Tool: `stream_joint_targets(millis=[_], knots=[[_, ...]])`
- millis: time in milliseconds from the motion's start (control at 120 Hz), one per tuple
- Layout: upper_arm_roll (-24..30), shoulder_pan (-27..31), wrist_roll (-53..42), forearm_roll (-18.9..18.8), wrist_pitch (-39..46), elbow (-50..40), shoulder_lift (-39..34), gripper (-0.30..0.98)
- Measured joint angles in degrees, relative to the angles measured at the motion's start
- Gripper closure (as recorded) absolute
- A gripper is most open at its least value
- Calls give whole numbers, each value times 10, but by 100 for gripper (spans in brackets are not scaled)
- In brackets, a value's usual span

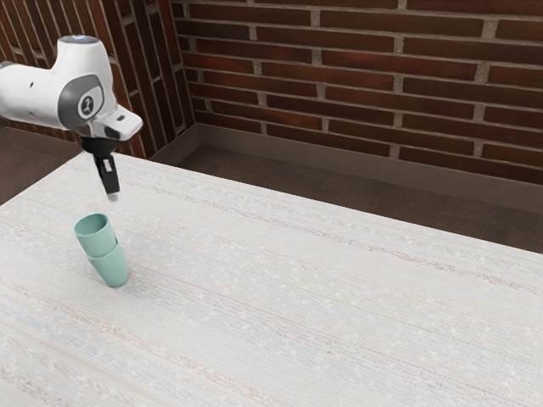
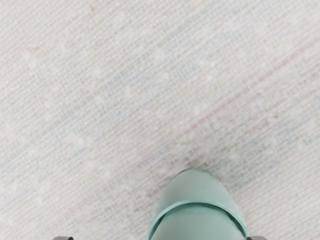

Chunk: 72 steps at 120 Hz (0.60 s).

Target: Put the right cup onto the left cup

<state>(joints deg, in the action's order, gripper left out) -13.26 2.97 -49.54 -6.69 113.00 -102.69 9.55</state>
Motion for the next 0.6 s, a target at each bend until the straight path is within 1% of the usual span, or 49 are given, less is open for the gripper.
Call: stream_joint_targets(millis=[117,200,367,600], knots=[[-1,-52,-2,15,-48,67,0,14],[-2,-69,-3,18,-85,106,-3,9],[-3,-75,-4,22,-127,121,-13,4],[-4,-76,-4,23,-149,121,-14,1]])
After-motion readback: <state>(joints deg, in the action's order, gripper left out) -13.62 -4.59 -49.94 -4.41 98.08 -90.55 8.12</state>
